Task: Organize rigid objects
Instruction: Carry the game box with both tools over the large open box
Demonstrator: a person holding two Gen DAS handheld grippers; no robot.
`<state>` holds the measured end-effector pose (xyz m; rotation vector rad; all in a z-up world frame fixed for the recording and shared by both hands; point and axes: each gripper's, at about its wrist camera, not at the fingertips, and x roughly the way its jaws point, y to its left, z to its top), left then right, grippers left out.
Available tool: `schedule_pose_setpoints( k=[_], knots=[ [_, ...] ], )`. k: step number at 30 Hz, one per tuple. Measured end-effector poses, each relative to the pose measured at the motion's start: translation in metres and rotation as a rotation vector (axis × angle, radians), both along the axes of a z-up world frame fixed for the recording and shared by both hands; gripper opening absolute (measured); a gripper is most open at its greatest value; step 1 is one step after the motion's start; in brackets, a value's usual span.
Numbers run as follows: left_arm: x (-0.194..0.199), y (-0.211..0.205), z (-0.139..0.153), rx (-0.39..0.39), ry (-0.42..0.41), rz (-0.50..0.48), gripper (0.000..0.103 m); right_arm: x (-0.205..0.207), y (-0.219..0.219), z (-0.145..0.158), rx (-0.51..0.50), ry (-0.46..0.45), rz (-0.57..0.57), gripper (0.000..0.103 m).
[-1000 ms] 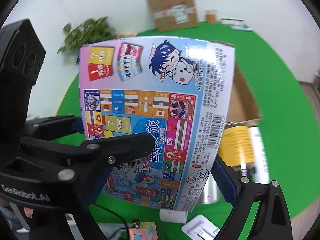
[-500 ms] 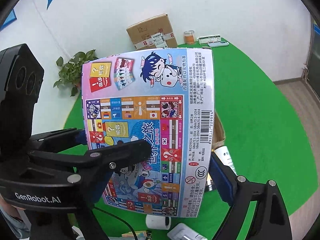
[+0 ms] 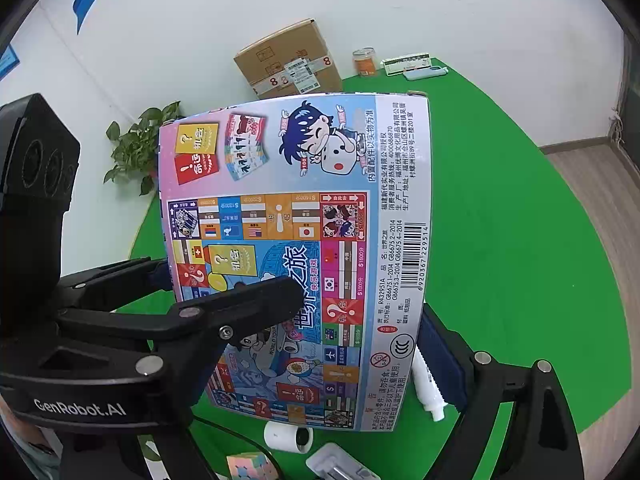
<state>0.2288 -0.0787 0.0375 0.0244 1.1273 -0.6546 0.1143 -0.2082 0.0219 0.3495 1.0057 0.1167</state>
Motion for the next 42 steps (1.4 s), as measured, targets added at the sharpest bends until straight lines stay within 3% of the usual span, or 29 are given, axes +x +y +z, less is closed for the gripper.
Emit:
schedule_pose_setpoints(
  k=[6,12,23,33,42],
  knots=[
    [0.023,0.021,-0.001,-0.022,0.007,-0.004,0.068,-0.003,0.007,0.009,-0.018,-0.003,-0.014,0.089],
    [0.043,0.046,-0.011,-0.022,0.025,0.002,0.068,0.012,0.017,-0.001,-0.016,0.025,0.001,0.089],
    [0.068,0.129,-0.038,-0.011,0.087,0.191,0.068,0.07,0.102,-0.034,0.024,0.095,0.162,0.089],
    [0.088,0.174,-0.083,-0.016,0.188,0.35,0.068,0.123,0.149,-0.089,0.071,0.217,0.285,0.089],
    [0.121,0.197,-0.129,-0.004,0.299,0.402,0.066,0.18,0.156,-0.149,0.106,0.299,0.287,0.081]
  ],
)
